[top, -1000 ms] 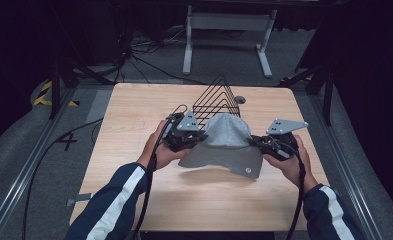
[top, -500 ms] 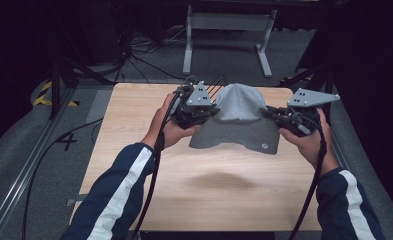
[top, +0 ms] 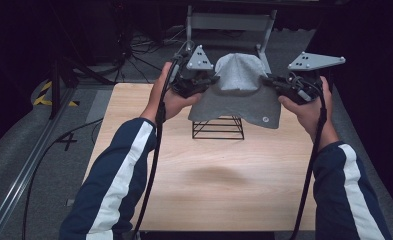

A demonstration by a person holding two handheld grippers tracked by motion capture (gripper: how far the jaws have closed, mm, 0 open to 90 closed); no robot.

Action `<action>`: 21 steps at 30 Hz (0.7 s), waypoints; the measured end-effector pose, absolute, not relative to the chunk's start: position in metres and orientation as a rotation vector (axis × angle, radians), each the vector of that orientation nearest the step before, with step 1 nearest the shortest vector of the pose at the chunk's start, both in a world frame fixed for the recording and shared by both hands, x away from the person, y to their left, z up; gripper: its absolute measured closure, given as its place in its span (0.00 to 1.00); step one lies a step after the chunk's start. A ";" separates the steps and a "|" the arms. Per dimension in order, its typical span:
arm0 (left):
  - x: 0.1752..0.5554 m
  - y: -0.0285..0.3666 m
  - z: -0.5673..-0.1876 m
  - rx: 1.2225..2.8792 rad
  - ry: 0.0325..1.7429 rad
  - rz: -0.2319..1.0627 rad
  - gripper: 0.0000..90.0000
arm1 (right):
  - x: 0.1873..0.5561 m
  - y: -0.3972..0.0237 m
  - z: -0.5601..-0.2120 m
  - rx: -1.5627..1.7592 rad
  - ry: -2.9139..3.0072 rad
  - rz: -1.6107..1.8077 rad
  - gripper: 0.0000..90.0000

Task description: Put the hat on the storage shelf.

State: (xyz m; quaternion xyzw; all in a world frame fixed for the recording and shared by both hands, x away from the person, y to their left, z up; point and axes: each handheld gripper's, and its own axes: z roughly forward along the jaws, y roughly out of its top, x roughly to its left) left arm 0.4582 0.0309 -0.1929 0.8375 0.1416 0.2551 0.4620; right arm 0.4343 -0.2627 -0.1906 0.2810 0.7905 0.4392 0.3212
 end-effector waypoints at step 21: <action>0.512 0.033 -0.183 2.051 0.469 0.663 0.94 | 0.491 -0.248 -0.175 0.770 2.047 1.145 0.94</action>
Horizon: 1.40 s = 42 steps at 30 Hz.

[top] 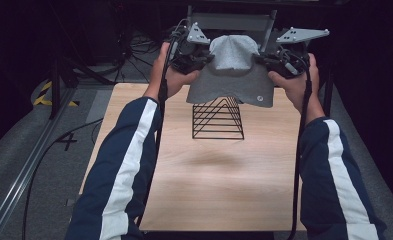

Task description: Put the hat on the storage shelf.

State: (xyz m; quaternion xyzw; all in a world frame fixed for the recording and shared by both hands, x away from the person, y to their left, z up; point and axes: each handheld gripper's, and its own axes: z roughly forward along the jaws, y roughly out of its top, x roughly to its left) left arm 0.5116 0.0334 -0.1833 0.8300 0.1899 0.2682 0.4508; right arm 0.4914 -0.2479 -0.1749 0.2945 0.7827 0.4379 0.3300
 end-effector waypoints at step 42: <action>0.490 0.045 -0.219 2.065 0.411 0.594 0.94 | 0.482 -0.249 -0.206 0.751 2.116 1.193 0.94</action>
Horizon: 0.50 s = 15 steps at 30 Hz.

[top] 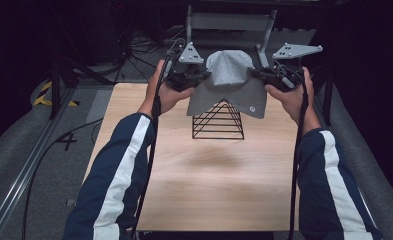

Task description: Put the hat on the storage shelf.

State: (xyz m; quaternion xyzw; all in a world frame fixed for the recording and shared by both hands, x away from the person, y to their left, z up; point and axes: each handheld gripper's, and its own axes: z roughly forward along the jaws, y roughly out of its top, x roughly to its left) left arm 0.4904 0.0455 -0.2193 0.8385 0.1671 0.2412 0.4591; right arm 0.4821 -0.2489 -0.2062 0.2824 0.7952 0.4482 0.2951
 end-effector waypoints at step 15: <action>0.480 0.057 -0.218 1.985 0.387 0.553 0.94 | 0.473 -0.252 -0.211 0.730 2.126 1.200 0.94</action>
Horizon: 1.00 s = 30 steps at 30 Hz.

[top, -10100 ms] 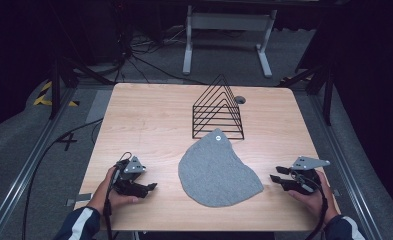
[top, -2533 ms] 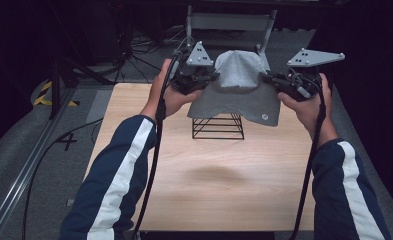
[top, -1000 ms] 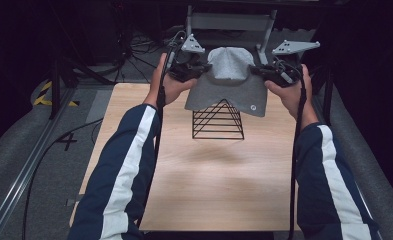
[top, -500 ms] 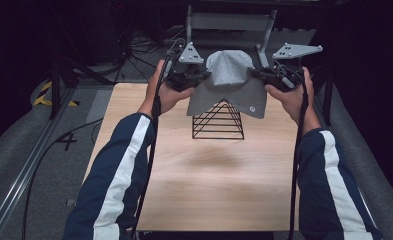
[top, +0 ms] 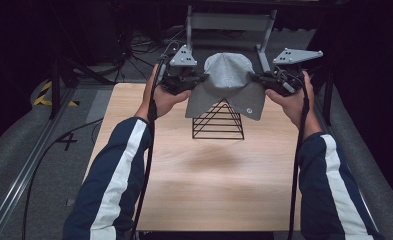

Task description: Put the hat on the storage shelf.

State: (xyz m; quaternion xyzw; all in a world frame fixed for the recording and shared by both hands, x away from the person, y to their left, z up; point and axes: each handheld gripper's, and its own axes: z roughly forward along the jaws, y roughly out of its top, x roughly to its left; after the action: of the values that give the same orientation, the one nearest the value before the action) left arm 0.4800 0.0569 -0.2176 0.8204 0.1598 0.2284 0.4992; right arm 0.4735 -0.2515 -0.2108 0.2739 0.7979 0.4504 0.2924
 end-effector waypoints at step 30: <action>0.475 0.044 -0.239 2.041 0.365 0.532 0.94 | 0.456 -0.264 -0.232 0.699 2.162 1.169 0.94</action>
State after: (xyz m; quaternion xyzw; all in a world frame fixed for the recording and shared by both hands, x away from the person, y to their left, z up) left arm 0.4754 0.0440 -0.2388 0.8366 0.1495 0.2181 0.4799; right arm 0.4564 -0.2643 -0.2317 0.2617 0.8101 0.4380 0.2888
